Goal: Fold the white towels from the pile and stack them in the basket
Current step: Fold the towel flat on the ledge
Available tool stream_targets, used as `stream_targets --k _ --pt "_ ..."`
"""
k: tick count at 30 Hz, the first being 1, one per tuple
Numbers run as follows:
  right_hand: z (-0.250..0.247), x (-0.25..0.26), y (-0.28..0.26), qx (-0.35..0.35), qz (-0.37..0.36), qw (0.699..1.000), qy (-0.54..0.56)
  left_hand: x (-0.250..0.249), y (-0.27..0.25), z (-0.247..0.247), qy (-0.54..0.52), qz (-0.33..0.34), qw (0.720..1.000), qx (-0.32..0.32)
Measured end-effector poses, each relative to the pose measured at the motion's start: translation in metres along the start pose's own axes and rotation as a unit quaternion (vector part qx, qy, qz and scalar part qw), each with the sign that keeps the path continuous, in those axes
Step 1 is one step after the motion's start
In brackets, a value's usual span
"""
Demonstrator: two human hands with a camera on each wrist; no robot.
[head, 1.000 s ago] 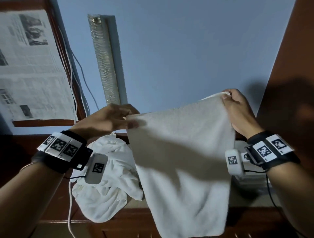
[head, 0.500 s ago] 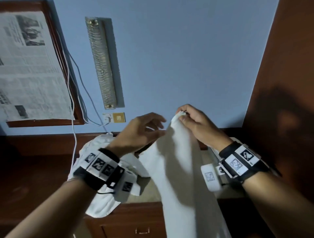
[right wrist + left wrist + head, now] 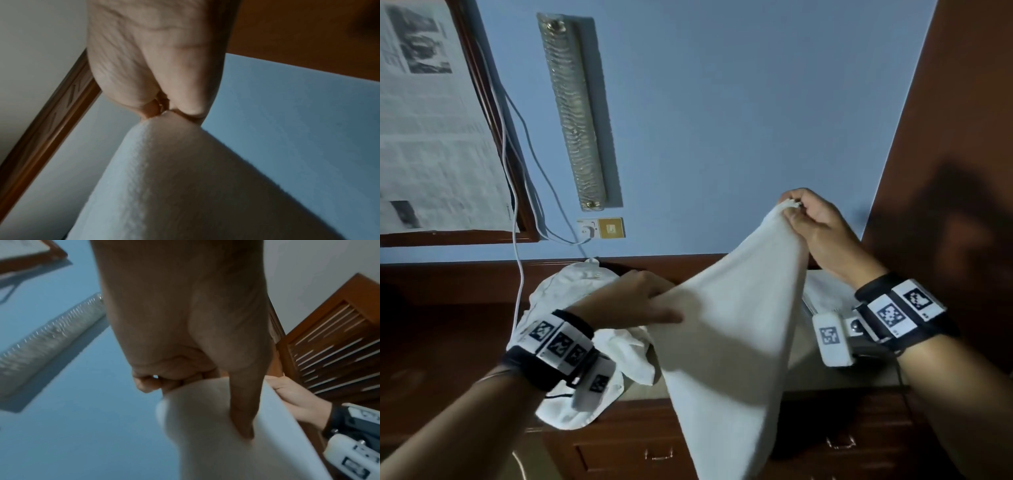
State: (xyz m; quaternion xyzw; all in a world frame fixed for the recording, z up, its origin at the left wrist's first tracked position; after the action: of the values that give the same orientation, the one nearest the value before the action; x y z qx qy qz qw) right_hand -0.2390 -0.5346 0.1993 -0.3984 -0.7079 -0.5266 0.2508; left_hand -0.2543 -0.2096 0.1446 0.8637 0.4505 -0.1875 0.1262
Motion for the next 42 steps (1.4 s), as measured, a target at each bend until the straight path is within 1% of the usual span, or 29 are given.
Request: stream_targets --k 2,3,4,5,7,9,10,12,13,14,15,16,18,19,21,23,25,27,29,32,34,36,38,40,42 --pt "-0.011 -0.007 -0.001 -0.014 0.005 1.000 0.002 0.023 -0.008 -0.007 0.106 -0.048 0.993 -0.007" --pt "-0.013 -0.010 -0.001 -0.014 0.006 1.000 0.001 0.031 -0.013 -0.008 0.132 -0.060 0.989 -0.026" --pt "-0.012 -0.011 0.000 -0.009 0.006 1.000 -0.002 0.038 -0.016 -0.007 0.135 -0.063 0.988 -0.047" --pt "-0.009 -0.011 0.000 -0.002 0.004 1.000 -0.003 0.041 -0.020 -0.005 0.121 -0.061 0.989 -0.059" --pt "0.003 -0.010 0.004 0.019 -0.003 1.000 0.002 0.042 -0.025 0.001 0.069 -0.043 0.995 -0.061" --pt "0.017 -0.005 0.007 0.051 -0.004 0.999 0.004 0.033 -0.026 0.004 0.012 -0.018 0.998 -0.067" --pt "0.024 -0.001 0.008 0.068 -0.003 0.998 0.002 0.026 -0.025 0.003 -0.005 0.000 0.996 -0.089" --pt "0.035 0.006 0.010 0.101 0.001 0.995 -0.001 0.006 -0.017 0.002 -0.035 0.048 0.985 -0.161" --pt "0.040 0.010 0.011 0.116 0.002 0.993 0.002 -0.002 -0.011 0.006 -0.042 0.070 0.980 -0.183" --pt "0.044 0.012 0.011 0.126 0.000 0.992 0.006 -0.007 -0.004 0.014 -0.037 0.085 0.978 -0.185" --pt "0.046 0.015 0.012 0.130 -0.004 0.991 0.011 -0.008 0.004 0.025 -0.018 0.090 0.981 -0.173" --pt "0.047 0.017 0.013 0.128 -0.007 0.992 0.017 -0.005 0.012 0.038 0.012 0.078 0.986 -0.147" --pt "0.047 0.021 0.014 0.122 -0.012 0.992 0.037 0.009 0.023 0.061 0.071 0.024 0.993 -0.096" --pt "0.045 0.023 0.014 0.122 -0.015 0.991 0.046 0.014 0.026 0.069 0.084 0.007 0.993 -0.088" --pt "0.040 0.025 0.013 0.121 -0.017 0.991 0.054 0.019 0.029 0.074 0.083 -0.009 0.991 -0.101" --pt "0.031 0.022 0.011 0.114 -0.008 0.992 0.049 0.022 0.028 0.071 0.079 -0.022 0.991 -0.108" --pt "0.022 0.014 0.010 0.093 0.007 0.995 0.022 0.029 0.025 0.065 0.084 -0.014 0.991 -0.099" --pt "0.015 0.003 0.009 0.047 0.025 0.999 -0.007 0.036 0.018 0.058 0.079 0.013 0.992 -0.094" --pt "0.007 -0.008 0.010 -0.008 0.044 0.999 -0.009 0.038 0.007 0.050 0.061 0.046 0.993 -0.086" --pt "0.000 -0.023 0.014 -0.065 0.066 0.996 0.012 0.037 -0.009 0.040 -0.024 0.059 0.997 -0.032" --pt "0.001 -0.028 0.017 -0.075 0.066 0.995 0.024 0.037 -0.016 0.037 -0.015 0.052 0.998 -0.012" --pt "0.004 -0.030 0.020 -0.083 0.061 0.994 0.025 0.038 -0.017 0.036 0.046 0.054 0.997 -0.026" --pt "0.006 -0.030 0.023 -0.095 0.061 0.994 0.018 0.039 -0.016 0.032 0.096 0.024 0.994 -0.053" --pt "0.006 -0.033 0.024 -0.104 0.064 0.993 0.003 0.044 -0.016 0.018 0.121 -0.005 0.988 -0.095" --pt "0.002 -0.038 0.024 -0.113 0.071 0.991 -0.020 0.050 -0.019 -0.006 0.148 0.006 0.978 -0.150"
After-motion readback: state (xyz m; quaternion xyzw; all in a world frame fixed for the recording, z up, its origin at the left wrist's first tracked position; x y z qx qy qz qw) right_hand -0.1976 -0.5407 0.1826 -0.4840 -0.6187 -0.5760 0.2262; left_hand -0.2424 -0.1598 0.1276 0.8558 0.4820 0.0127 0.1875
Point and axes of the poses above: each hand's wrist, its own y-axis towards the middle knuckle, its own z-axis out of the palm, x = y × z, the point moved 2 cm from there along y, towards the middle knuckle, and after that the axes turned 2 degrees about x, right-handed, at the moved point
